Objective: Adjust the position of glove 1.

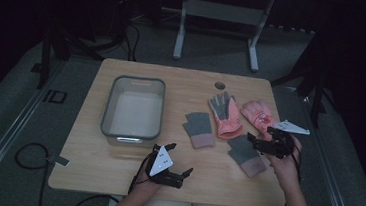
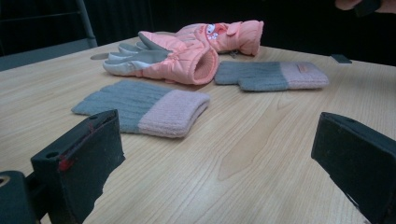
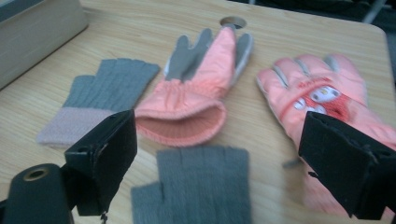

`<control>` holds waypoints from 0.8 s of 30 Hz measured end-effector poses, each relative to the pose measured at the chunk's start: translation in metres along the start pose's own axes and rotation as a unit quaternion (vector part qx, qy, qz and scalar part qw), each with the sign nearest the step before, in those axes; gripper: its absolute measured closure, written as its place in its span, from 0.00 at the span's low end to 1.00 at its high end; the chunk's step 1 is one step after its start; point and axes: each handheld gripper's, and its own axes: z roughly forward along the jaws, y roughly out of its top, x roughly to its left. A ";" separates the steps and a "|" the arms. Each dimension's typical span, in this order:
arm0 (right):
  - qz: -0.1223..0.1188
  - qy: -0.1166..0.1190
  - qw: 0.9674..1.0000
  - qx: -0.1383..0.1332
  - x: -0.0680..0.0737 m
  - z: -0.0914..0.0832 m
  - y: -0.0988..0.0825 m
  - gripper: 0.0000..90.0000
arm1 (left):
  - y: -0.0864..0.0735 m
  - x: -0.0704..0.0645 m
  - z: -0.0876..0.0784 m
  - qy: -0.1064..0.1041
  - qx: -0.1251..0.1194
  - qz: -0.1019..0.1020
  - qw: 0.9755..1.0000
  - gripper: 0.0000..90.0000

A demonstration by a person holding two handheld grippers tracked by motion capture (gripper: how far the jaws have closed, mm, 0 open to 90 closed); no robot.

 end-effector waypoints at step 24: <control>-0.055 0.094 0.993 0.042 0.045 0.069 0.023 0.58 | 0.000 0.002 0.000 -0.004 -0.001 -0.007 1.000 0.02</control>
